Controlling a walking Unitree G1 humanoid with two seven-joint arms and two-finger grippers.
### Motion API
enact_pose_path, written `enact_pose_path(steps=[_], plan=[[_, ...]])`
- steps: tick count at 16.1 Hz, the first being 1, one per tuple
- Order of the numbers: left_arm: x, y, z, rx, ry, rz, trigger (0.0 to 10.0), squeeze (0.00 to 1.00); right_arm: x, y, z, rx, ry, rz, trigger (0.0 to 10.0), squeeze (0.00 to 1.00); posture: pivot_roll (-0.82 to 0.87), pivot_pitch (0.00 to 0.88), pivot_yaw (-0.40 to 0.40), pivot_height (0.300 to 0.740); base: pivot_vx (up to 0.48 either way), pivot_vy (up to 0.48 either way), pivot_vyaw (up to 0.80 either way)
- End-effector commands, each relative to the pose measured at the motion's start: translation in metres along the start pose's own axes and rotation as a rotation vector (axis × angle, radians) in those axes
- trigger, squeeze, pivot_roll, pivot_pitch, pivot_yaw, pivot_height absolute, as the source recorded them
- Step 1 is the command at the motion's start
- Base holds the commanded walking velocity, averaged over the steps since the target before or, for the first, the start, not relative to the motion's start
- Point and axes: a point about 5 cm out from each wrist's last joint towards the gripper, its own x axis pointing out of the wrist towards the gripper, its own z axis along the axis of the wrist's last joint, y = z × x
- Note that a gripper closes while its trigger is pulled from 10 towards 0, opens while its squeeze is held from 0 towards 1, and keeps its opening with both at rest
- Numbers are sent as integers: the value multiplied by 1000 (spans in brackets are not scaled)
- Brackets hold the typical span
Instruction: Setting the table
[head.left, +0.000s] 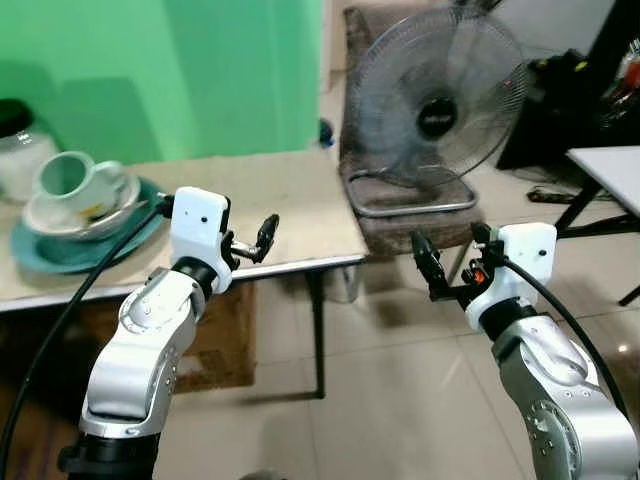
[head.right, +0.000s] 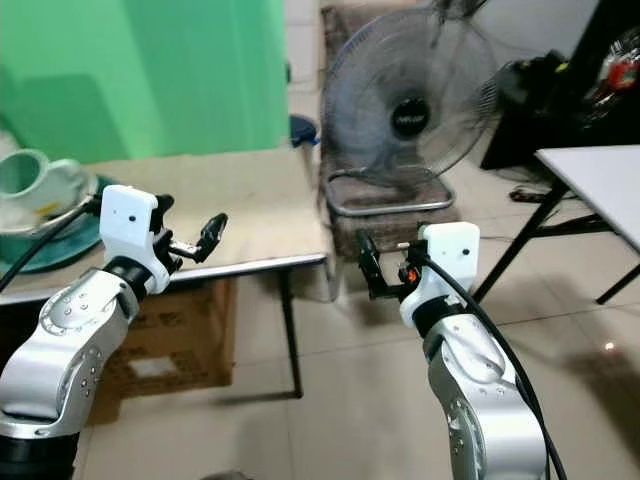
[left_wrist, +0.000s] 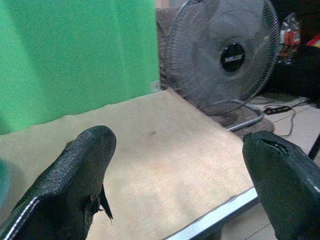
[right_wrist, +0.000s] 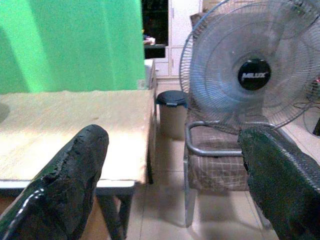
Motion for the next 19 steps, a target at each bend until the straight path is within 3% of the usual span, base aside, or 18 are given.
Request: enact_pose_path(steps=[1,5,14,19], plan=[[1,4,3,9,-13,17,10000,0,1,2,3,-4,-9,17,10000,1000,52,0,-6,740,0,0,800],[0,8,5,2,-27,29,10000,0,0,3,2,-1,-7,21,10000,1000,53,0,-4,740,123,0,800],[0,5,5,1,-28,6,10000,0,1,4,0,-14,1,41,10000,1000,54,0,-5,740,270,0,0],[0,5,5,3,-24,-1,10000,0,1,6,0,-27,2,48,10000,1000,54,0,-4,740,272,0,800]])
